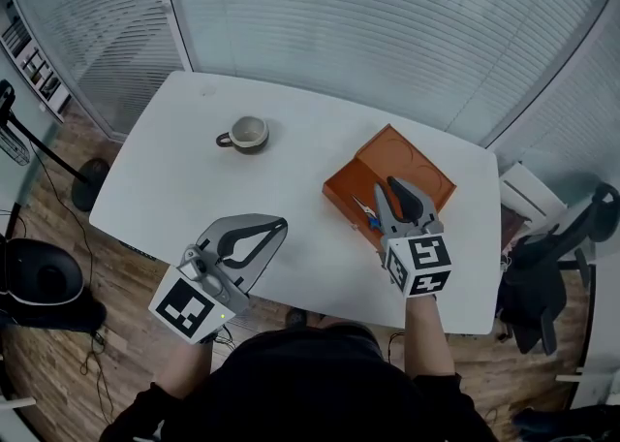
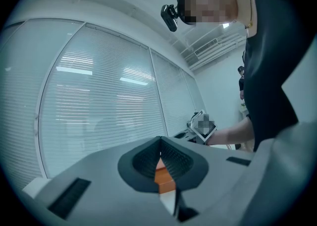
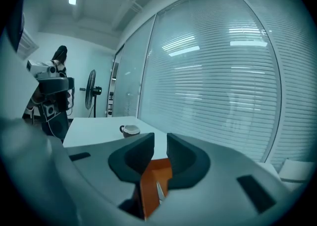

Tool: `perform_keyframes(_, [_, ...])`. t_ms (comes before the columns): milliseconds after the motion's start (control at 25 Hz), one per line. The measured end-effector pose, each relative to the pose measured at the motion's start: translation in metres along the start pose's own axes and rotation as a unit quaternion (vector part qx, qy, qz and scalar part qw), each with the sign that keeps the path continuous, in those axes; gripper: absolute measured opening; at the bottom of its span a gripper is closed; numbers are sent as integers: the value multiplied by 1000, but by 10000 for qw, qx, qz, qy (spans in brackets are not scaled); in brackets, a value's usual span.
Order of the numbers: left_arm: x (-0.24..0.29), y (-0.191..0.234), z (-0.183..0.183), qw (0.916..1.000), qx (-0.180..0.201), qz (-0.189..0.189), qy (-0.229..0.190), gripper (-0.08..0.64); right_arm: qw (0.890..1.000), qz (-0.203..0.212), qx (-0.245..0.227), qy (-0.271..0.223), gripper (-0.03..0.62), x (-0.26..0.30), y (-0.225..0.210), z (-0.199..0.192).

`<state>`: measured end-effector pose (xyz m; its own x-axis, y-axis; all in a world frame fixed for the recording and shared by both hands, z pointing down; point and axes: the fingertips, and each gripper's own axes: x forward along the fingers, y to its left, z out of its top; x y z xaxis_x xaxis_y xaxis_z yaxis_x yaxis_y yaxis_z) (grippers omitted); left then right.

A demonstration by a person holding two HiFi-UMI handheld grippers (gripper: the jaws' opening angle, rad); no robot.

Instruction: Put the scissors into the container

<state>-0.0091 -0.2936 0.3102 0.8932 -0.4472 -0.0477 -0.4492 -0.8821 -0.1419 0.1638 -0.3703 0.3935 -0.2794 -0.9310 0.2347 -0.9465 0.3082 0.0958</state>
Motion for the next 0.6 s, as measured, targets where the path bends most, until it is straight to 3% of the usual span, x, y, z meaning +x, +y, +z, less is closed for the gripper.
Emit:
perform_keyframes(160, [4, 1, -1, 10000, -17, -36, -8, 12, 9991, -39, 103, -397, 69, -13, 0, 16])
perform_keyframes(600, [9, 7, -1, 10000, 2, -29, -15, 12, 9957, -51, 91, -915, 40, -43, 6, 39])
